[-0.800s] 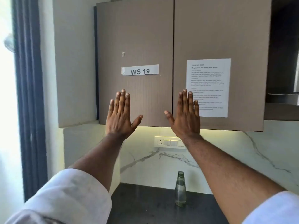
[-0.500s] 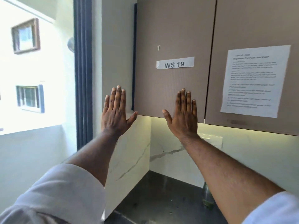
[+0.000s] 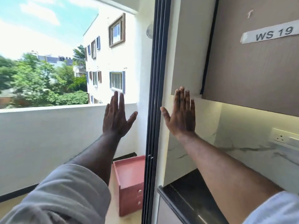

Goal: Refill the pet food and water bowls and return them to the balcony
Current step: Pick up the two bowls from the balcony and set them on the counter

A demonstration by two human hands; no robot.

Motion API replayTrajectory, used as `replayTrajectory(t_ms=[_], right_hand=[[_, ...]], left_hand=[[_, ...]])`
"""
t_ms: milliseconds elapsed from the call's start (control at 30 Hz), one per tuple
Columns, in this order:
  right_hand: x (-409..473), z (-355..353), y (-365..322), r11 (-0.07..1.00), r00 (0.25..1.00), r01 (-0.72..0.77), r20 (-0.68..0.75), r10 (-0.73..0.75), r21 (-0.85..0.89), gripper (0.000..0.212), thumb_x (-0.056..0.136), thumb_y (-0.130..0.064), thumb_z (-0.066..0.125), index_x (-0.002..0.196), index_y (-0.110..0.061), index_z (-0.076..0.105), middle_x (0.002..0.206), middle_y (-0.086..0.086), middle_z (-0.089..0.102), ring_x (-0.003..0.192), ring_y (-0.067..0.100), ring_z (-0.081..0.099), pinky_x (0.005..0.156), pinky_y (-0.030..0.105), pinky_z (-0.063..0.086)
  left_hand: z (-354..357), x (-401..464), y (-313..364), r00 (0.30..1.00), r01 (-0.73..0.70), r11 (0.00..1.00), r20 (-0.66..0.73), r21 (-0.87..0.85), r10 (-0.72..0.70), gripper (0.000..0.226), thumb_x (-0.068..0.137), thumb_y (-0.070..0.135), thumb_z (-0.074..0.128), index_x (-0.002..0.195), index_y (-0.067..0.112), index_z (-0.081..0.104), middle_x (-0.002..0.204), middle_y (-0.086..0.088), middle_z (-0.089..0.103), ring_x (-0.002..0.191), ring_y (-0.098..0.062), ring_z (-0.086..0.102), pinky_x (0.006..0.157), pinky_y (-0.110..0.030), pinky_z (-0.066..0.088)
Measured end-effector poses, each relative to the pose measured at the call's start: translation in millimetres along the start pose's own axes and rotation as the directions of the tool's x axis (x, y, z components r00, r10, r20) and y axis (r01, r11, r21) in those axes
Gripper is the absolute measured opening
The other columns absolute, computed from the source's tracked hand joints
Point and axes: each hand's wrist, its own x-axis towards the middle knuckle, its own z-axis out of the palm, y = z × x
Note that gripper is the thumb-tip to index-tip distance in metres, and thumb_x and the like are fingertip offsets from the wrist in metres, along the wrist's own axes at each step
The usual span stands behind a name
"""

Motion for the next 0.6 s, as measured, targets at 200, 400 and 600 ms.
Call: replayTrajectory(t_ms=[200, 400, 600], right_hand=[[-26, 70, -74, 0.987, 0.992, 0.073, 0.087, -0.086, 0.141, 0.089, 0.101, -0.070, 0.013, 0.165, -0.008, 0.004, 0.174, 0.012, 0.002, 0.161, 0.030, 0.003, 0.128, 0.051, 0.013], [-62, 138, -130, 0.967, 0.970, 0.036, 0.224, -0.095, 0.253, 0.089, 0.100, -0.070, 0.023, 0.165, -0.010, 0.013, 0.171, 0.014, 0.018, 0.152, 0.036, 0.029, 0.115, 0.053, 0.036], [-109, 218, -174, 0.956, 0.888, -0.057, 0.452, -0.083, 0.289, 0.087, 0.102, -0.066, 0.032, 0.164, -0.009, 0.012, 0.146, 0.019, 0.047, 0.126, 0.037, 0.050, 0.087, 0.049, 0.052]], left_hand=[[7, -56, -87, 0.970, 0.216, 0.972, 0.090, 0.093, -0.225, 0.089, 0.097, 0.068, 0.036, 0.164, 0.017, 0.007, 0.172, -0.010, 0.006, 0.158, -0.029, 0.012, 0.127, -0.048, 0.018], [28, -108, -161, 0.899, 0.373, 0.913, 0.179, 0.163, -0.399, 0.087, 0.098, 0.067, 0.037, 0.163, 0.015, 0.013, 0.171, -0.013, 0.013, 0.158, -0.029, 0.015, 0.127, -0.045, 0.019], [71, -162, -229, 0.784, 0.490, 0.829, 0.278, 0.268, -0.554, 0.086, 0.098, 0.066, 0.036, 0.162, 0.013, 0.016, 0.169, -0.015, 0.019, 0.156, -0.029, 0.019, 0.126, -0.045, 0.018]])
